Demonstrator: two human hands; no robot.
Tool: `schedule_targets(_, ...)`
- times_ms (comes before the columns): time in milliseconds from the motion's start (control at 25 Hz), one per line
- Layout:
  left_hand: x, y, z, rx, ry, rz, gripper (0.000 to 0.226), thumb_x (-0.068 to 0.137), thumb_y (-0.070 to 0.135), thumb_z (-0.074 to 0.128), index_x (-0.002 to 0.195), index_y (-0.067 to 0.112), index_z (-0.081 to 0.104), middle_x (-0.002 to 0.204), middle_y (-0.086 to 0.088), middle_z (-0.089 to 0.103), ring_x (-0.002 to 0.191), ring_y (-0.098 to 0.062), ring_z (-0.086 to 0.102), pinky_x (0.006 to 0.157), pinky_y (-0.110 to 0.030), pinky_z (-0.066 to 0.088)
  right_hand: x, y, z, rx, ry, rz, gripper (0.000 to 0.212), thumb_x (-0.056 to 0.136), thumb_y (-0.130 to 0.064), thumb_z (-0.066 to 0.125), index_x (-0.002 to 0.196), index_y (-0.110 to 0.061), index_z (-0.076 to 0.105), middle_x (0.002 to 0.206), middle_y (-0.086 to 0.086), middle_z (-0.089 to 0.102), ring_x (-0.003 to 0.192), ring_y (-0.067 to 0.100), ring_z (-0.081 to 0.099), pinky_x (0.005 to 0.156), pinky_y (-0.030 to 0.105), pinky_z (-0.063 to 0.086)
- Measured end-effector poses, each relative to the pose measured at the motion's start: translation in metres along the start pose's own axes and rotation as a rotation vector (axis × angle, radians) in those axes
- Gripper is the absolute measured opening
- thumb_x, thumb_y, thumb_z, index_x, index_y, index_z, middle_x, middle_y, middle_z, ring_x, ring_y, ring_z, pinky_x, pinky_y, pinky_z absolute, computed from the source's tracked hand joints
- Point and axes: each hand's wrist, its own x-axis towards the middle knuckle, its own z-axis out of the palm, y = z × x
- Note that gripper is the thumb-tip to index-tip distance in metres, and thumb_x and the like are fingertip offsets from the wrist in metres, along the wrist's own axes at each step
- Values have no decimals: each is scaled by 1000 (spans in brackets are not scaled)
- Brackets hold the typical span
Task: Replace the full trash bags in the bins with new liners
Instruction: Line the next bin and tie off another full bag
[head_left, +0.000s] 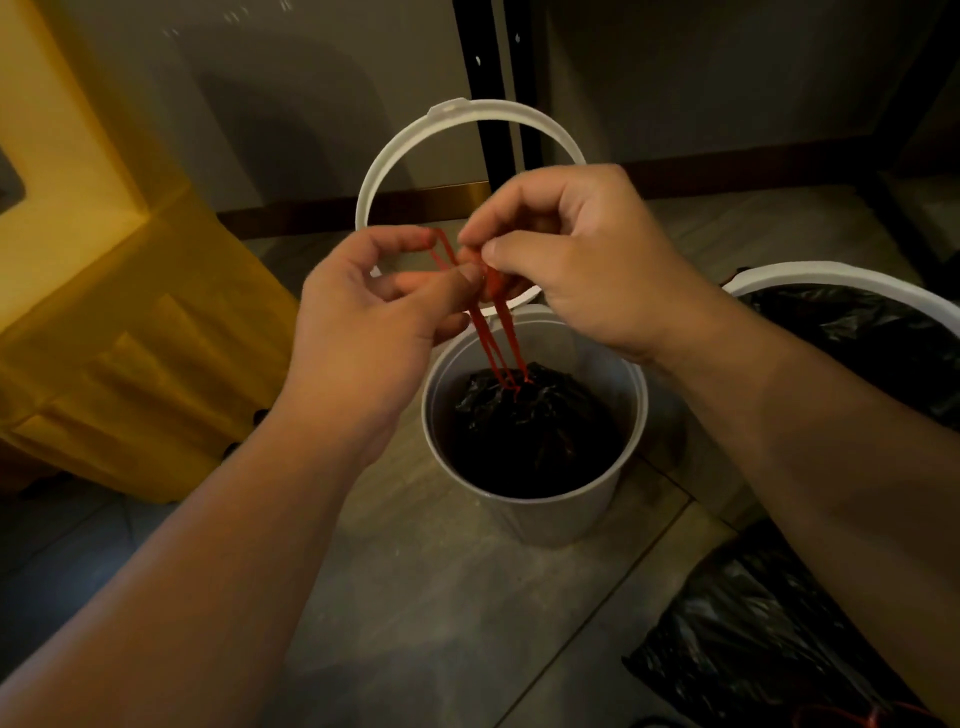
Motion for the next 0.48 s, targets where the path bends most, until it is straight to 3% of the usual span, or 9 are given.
schedule_targets(160,-5,9,8,-1,-67,26,33,96,4,71,126,15,63,98,-9,82,94,-24,81,78,-29,64,-2,-12,-1,-85,-34,-14,27,97,1,61,112,-18,72,88,-2,76,81,7,75,72,25,61)
schedule_targets(280,-6,10,11,-57,-96,-12,45,88,15,80,128,17,61,99,-10,81,95,-26,80,78,-31,64,-6,-19,-4,-163,-90,-32,32,96,-3,56,115,-24,71,88,-4,78,85,4,75,70,21,61)
schedule_targets(400,2,12,13,-169,24,-115,32,94,9,74,125,14,67,96,-4,80,94,-23,80,81,-33,62,-8,1,-17,-296,164,-154,19,93,-16,59,101,-26,73,86,-3,75,78,8,73,64,26,62)
schedule_targets(480,6,18,10,-289,60,-186,29,98,13,71,126,14,68,96,-3,79,97,-22,79,83,-35,62,-12,33,-34,-432,322,25,8,96,-21,62,98,-20,70,87,-2,71,74,11,70,67,36,63)
